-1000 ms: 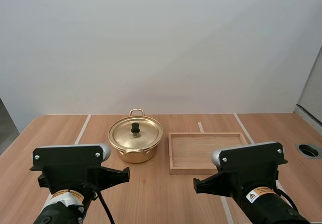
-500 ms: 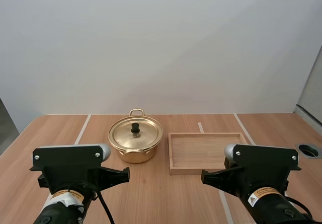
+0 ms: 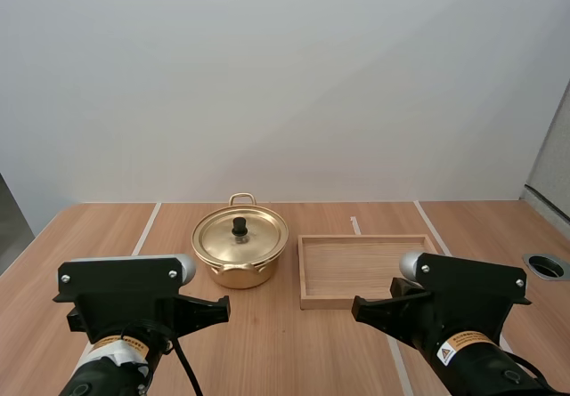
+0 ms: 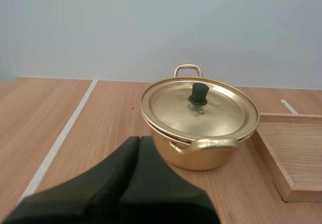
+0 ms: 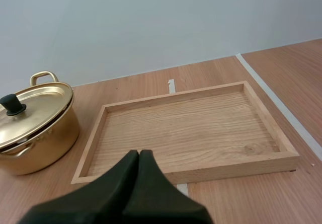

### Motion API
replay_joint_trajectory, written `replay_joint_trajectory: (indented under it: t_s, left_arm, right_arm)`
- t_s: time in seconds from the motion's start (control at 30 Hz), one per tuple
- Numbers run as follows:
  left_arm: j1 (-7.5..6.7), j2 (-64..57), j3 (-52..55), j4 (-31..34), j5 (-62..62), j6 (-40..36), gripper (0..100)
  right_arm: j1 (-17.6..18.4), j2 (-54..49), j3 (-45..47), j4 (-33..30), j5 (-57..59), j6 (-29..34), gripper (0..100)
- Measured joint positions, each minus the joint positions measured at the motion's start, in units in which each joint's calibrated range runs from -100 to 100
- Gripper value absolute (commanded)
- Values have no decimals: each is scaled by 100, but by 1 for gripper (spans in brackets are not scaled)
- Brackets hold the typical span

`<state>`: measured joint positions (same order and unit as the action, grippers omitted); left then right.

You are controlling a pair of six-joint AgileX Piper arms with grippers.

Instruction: Open the pot, put the pineapple inside, and close it

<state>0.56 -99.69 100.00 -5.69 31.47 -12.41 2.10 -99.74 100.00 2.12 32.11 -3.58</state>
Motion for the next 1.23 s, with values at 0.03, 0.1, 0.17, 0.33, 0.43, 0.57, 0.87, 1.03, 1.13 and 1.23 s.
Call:
replay_joint_trajectory:
  t_s: [0.03,0.1,0.17,0.33,0.43,0.57,0.87,1.03,1.13,1.23]
  left_arm:
    - [0,0,0,0,0,0,0]
    - [0,0,0,0,0,0,0]
    - [0,0,0,0,0,0,0]
    - [0,0,0,0,0,0,0]
    - [0,0,0,0,0,0,0]
    - [0,0,0,0,0,0,0]
    - [0,0,0,0,0,0,0]
    - [0,0,0,0,0,0,0]
    - [0,0,0,0,0,0,0]
    - [0,0,0,0,0,0,0]
  right_arm:
    - [0,0,0,0,0,0,0]
    - [0,0,0,0,0,0,0]
    - [0,0,0,0,0,0,0]
    - [0,0,0,0,0,0,0]
    - [0,0,0,0,0,0,0]
    - [0,0,0,0,0,0,0]
    - [0,0,0,0,0,0,0]
    - [0,0,0,0,0,-125,0]
    - [0,0,0,0,0,-314,0]
    - [0,0,0,0,0,-386,0]
